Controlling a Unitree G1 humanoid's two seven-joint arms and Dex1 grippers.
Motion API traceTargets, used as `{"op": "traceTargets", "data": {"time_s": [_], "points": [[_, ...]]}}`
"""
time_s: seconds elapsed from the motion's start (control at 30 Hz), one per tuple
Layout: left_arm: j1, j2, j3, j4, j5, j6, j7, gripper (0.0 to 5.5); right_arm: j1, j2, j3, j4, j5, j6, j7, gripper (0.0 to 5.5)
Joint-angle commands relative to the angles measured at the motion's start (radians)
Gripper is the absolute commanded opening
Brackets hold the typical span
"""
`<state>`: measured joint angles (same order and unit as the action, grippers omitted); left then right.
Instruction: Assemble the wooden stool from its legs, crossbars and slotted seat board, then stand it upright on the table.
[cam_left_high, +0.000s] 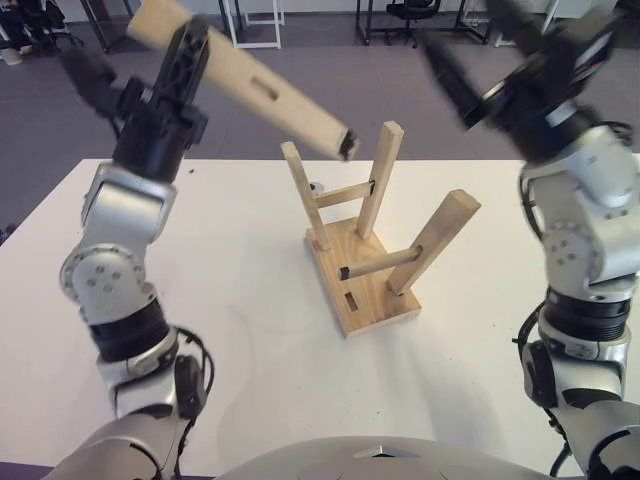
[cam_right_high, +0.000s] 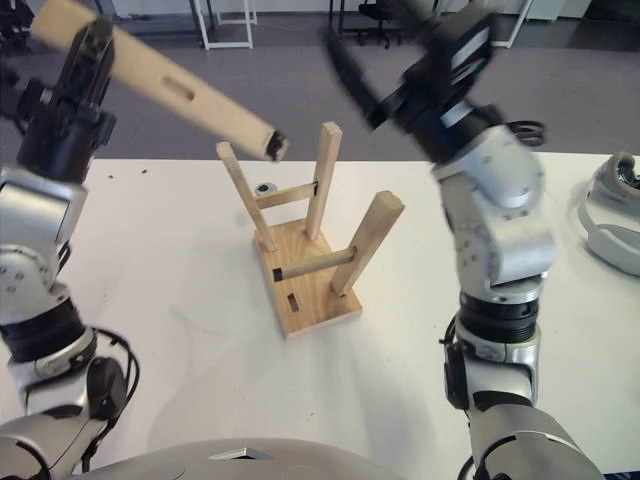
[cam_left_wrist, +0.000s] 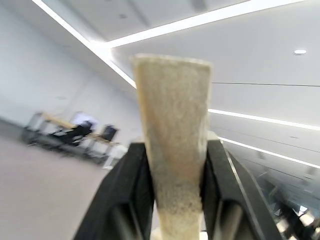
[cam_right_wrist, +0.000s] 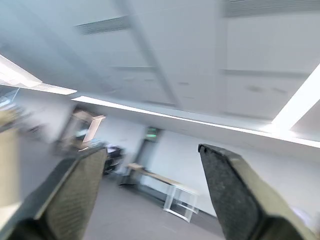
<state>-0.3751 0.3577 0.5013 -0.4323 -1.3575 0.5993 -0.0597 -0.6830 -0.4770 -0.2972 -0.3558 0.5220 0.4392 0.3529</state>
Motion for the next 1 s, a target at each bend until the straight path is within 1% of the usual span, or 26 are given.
{"op": "traceTargets", "data": {"time_s": [0.03,0.07,0.13,0.2,0.27,0.3,0.37,0.47,0.57,0.63,0.73,0.8,0.9,1.0], "points": [[0.192,0.058,0.058,-0.090,-0.072,0.042,0.011,1.02,0.182,-0.102,-0.072,0.079,-0.025,0.194,-0.040,3.41],[0.259,0.059,0.050,-0.112,-0.075,0.054,0.010,1.02,0.272,-0.102,-0.058,0.101,-0.042,0.214,-0.031,3.41],[0.353,0.029,0.003,-0.142,-0.044,0.055,0.033,1.02,0.431,-0.062,0.013,0.174,-0.089,0.184,0.001,3.41],[0.397,-0.049,-0.067,-0.145,0.010,0.024,0.099,1.02,0.533,-0.024,0.160,0.285,-0.203,0.063,0.029,3.41],[0.461,-0.130,-0.130,-0.153,0.063,0.001,0.178,1.02,0.594,-0.019,0.353,0.379,-0.377,-0.070,0.039,3.41],[0.490,-0.157,-0.148,-0.166,0.072,-0.007,0.207,1.02,0.614,-0.019,0.414,0.393,-0.436,-0.110,0.043,3.41],[0.553,-0.203,-0.163,-0.195,0.073,-0.022,0.278,1.02,0.645,0.000,0.482,0.381,-0.480,-0.139,0.060,3.41],[0.604,-0.226,-0.177,-0.227,0.095,-0.032,0.356,1.02,0.701,0.020,0.512,0.295,-0.451,-0.160,0.117,3.41],[0.612,-0.243,-0.182,-0.243,0.091,-0.053,0.430,1.02,0.700,0.015,0.535,0.261,-0.475,-0.177,0.140,3.41],[0.620,-0.237,-0.181,-0.244,0.110,-0.061,0.458,1.02,0.687,0.033,0.553,0.248,-0.480,-0.181,0.149,3.41],[0.618,-0.214,-0.187,-0.235,0.174,-0.069,0.461,1.02,0.686,0.044,0.583,0.231,-0.502,-0.198,0.164,3.41],[0.621,-0.216,-0.203,-0.243,0.211,-0.078,0.470,1.02,0.697,0.055,0.592,0.190,-0.470,-0.218,0.197,3.41],[0.605,-0.179,-0.227,-0.246,0.306,-0.082,0.448,1.02,0.710,0.060,0.599,0.167,-0.461,-0.249,0.222,3.41],[0.564,-0.118,-0.274,-0.259,0.382,-0.053,0.414,1.02,0.712,0.044,0.582,0.177,-0.476,-0.262,0.226,3.41]]}}
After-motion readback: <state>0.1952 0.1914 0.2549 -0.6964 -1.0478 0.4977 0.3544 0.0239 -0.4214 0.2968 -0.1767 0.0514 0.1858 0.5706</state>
